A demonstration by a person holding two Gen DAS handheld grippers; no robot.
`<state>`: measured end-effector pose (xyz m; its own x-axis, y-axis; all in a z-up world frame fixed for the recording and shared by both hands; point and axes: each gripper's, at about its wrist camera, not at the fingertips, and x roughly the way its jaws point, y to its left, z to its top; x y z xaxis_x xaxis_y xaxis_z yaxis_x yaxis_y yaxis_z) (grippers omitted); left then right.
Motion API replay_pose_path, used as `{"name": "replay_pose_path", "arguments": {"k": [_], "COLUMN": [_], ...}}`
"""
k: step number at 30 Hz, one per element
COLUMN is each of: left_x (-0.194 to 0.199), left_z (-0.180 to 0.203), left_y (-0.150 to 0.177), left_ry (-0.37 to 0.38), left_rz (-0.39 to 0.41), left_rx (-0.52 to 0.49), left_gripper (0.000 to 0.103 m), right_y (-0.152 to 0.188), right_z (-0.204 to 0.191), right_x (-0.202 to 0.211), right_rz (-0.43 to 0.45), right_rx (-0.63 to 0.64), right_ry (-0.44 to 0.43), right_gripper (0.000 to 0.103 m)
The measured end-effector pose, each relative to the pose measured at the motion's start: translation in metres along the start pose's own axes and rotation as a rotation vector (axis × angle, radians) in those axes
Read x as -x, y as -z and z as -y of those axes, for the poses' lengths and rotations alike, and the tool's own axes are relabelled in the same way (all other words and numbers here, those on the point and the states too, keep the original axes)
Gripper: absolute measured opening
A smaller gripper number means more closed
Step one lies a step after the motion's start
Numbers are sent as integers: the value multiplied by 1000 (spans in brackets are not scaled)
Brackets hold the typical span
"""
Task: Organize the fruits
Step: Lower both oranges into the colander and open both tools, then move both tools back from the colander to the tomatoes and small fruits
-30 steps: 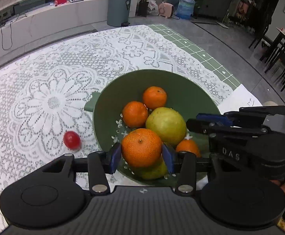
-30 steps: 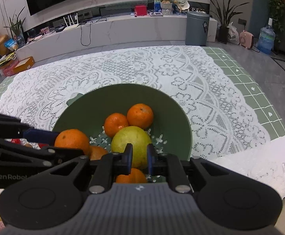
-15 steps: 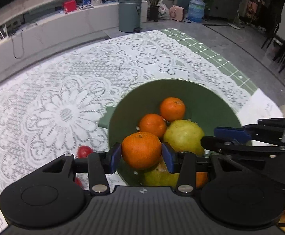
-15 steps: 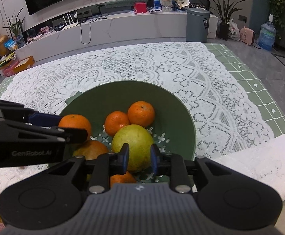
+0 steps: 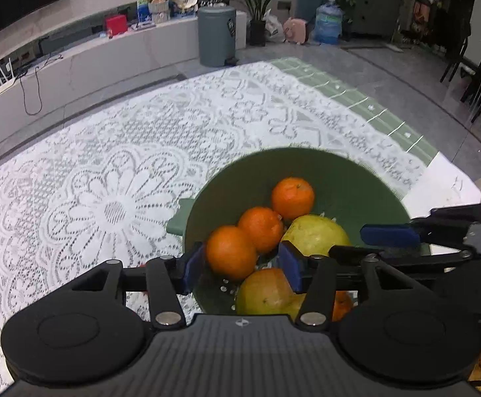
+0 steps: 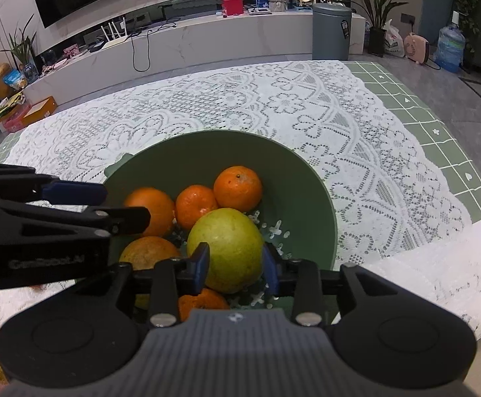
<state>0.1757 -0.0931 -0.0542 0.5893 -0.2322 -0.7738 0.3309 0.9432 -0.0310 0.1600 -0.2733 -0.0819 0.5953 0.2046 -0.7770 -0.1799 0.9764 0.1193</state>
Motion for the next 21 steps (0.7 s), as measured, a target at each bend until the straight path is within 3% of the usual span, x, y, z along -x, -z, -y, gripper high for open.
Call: {"name": "replay_pose_path", "arguments": {"k": [6,13,21], "left_x": [19,54,95], "left_z": [0,3,-16], "left_y": [-4,-1,15], "left_ry": [-10,-56,-124], "left_rz": [40,44,60], "left_rx": [25,-22,52], "left_gripper": [65,65,65], "right_y": [0,1,9], "right_z": [-1,-9,-33], "right_x": [6,22,53], "right_rz": [25,72,149], "right_rx": [3,37,155], "right_ry": [-13,-80,-189], "right_gripper": [36,38,54]}}
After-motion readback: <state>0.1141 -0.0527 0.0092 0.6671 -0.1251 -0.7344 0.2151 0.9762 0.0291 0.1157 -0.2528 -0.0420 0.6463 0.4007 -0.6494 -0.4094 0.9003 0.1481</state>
